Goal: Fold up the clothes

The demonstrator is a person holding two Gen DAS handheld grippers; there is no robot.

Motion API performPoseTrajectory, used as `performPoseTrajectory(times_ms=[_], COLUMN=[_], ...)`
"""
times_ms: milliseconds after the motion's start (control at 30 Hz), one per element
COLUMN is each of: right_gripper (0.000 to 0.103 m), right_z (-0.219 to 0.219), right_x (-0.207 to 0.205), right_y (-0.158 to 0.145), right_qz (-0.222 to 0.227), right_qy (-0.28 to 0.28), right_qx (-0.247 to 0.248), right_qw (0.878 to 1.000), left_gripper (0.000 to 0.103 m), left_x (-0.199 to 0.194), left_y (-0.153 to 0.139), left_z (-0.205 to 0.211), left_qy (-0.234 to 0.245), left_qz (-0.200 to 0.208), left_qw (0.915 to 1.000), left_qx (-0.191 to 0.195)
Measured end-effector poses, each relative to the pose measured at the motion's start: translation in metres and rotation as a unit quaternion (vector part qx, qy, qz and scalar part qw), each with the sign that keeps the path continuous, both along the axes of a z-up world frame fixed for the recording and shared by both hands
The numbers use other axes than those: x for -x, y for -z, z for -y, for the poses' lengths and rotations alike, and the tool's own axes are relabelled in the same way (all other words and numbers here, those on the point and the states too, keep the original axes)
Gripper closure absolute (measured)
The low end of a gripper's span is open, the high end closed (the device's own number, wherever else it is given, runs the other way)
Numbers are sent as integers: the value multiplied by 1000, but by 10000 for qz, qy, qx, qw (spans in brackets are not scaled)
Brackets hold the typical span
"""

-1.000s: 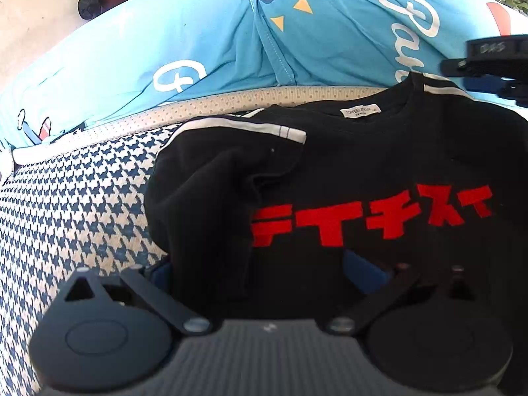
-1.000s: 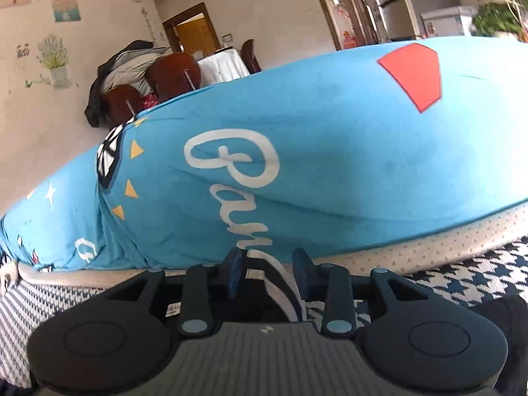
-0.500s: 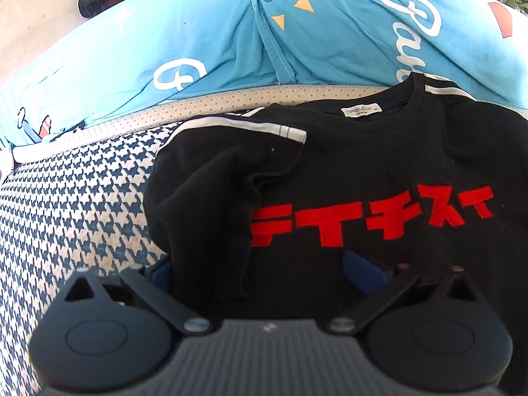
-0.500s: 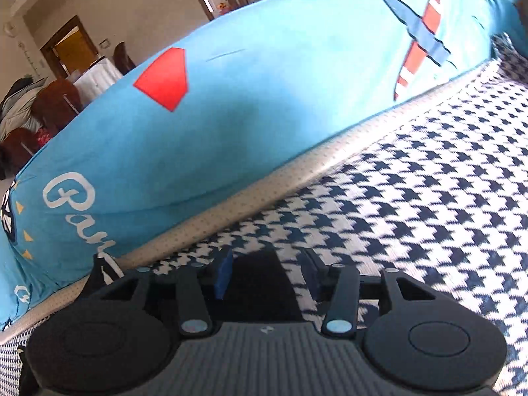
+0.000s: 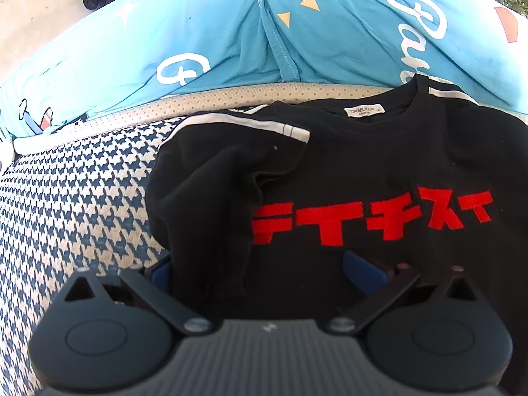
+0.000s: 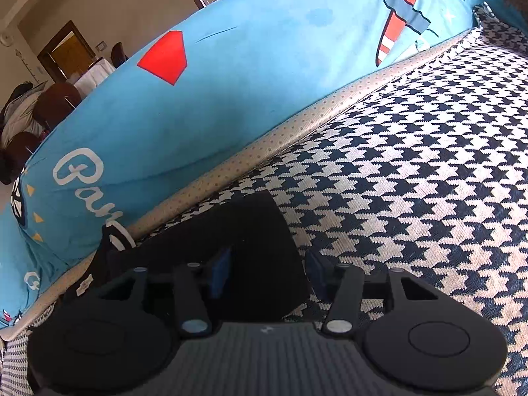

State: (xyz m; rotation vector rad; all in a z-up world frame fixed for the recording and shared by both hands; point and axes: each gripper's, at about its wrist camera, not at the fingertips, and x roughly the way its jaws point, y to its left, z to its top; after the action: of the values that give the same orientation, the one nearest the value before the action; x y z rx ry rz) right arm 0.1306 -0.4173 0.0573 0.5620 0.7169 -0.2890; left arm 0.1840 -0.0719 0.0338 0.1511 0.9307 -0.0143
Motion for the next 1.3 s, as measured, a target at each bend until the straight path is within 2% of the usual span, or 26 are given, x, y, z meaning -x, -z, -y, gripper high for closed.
performPoseTrajectory(times_ms=[33, 67, 133, 300, 367, 467, 533, 633, 733, 833, 933, 1033, 1133, 1300], right_gripper=[73, 88, 91, 92, 92, 92, 92, 88, 86, 80, 74, 73, 72, 55], right_z=[-3, -4, -8, -39, -61, -102, -128, -159, -170, -156, -140, -122, -108, -95], right_x=[-1, 0, 3, 19, 30, 44, 48, 52, 60, 72, 81, 83, 79, 71], right_y=[1, 2, 0, -32, -48, -56, -51, -37, -30, -34, -42, -45, -40, -29], right_qz=[6, 44, 197, 809, 1153, 1288, 1133, 661, 417, 513, 672, 704, 532, 352], right_qy=[-51, -49, -37, -510, -1018, -1913, -2649, -3485, -3818, -3787, -3535, -3161, -2689, -2191], right_qx=[73, 48, -16, 639, 836, 1201, 1292, 1299, 1386, 1023, 729, 515, 342, -29], right_qw=[10000, 10000, 9998, 9934, 9846, 9656, 9489, 9259, 9128, 9184, 9302, 9447, 9611, 9751], left_gripper=[0, 0, 0, 0, 0, 0, 0, 0, 0, 0, 0, 0, 0, 0], left_x=[0, 0, 0, -1, -1, -2, -3, -2, -3, -3, -3, -3, -3, -2], left_y=[0, 0, -1, -6, -8, -11, -11, -11, -11, -11, -10, -8, -5, -4], left_z=[0, 0, 0, -3, -5, -9, -11, -13, -16, -16, -15, -13, -10, -9], left_qy=[-4, -5, -11, -111, -173, -264, -293, -351, -372, -378, -367, -336, -290, -270], left_qz=[-5, -9, -15, 0, 22, 20, -21, -56, -82, -94, -111, -129, -132, -112], left_qw=[10000, 10000, 10000, 9998, 9996, 9992, 9991, 9989, 9988, 9987, 9988, 9991, 9994, 9995], left_qx=[5, 12, 24, 143, 203, 301, 313, 313, 322, 320, 294, 236, 161, 128])
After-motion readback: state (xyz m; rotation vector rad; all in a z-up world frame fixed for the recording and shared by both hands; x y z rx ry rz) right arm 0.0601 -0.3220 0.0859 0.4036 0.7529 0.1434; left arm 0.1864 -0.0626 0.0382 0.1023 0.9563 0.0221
